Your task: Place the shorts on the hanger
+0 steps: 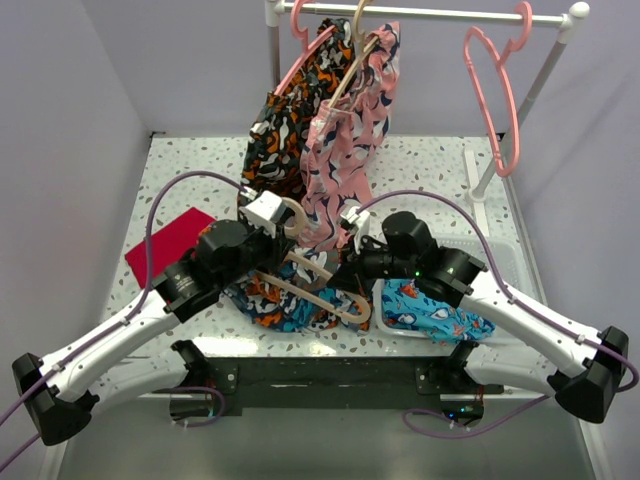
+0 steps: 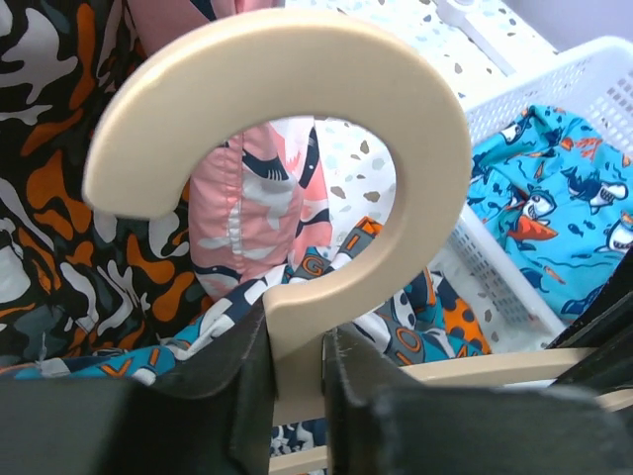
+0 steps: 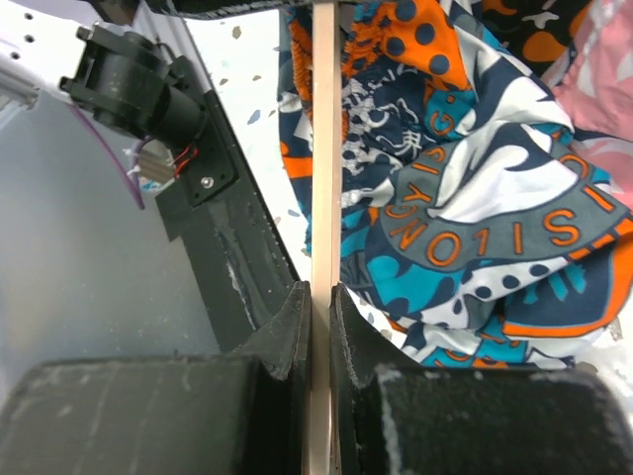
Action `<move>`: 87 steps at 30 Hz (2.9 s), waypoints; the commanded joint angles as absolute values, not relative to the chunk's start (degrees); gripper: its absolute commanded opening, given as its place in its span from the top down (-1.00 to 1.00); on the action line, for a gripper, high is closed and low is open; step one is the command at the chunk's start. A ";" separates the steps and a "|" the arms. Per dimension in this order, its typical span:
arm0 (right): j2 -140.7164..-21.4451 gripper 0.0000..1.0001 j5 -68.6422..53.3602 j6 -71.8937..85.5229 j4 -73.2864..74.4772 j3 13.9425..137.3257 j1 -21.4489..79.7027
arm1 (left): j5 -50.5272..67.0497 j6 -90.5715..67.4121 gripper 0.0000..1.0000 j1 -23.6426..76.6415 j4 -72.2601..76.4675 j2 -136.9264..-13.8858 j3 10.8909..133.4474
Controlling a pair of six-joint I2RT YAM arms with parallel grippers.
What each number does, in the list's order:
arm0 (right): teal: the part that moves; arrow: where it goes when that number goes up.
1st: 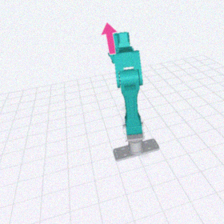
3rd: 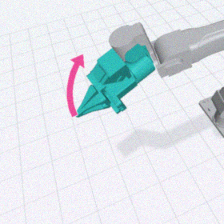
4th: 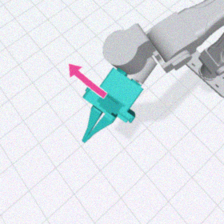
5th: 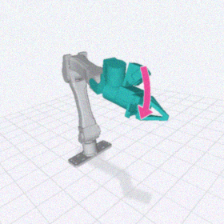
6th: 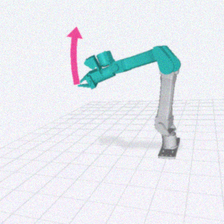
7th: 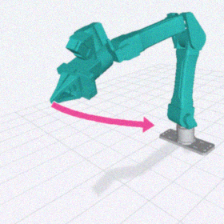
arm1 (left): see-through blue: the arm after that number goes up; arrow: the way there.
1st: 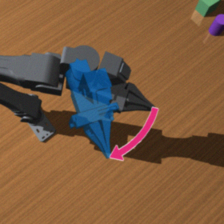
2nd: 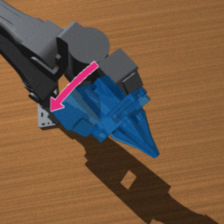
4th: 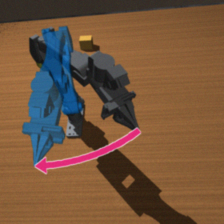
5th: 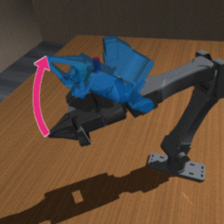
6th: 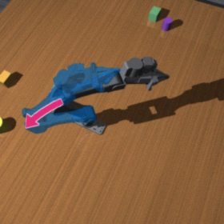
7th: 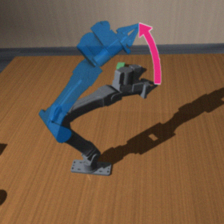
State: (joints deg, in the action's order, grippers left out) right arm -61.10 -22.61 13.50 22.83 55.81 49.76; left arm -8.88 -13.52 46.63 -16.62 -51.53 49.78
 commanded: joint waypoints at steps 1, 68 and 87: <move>-58.71 1.00 -22.24 13.10 19.42 56.77 50.10 | -12.48 -14.24 0.83 46.41 -12.04 -51.42 49.75; -77.89 1.00 58.37 21.35 12.04 57.40 90.09 | -38.58 -24.26 1.00 46.23 -32.78 -44.84 62.49; -64.25 1.00 47.81 29.35 28.90 59.50 83.50 | -36.21 -18.46 1.00 46.32 -28.13 -34.90 60.47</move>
State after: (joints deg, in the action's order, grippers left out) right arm -65.45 47.88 26.59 21.67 56.88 84.73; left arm -36.10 -23.66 46.54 -32.99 -37.32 60.60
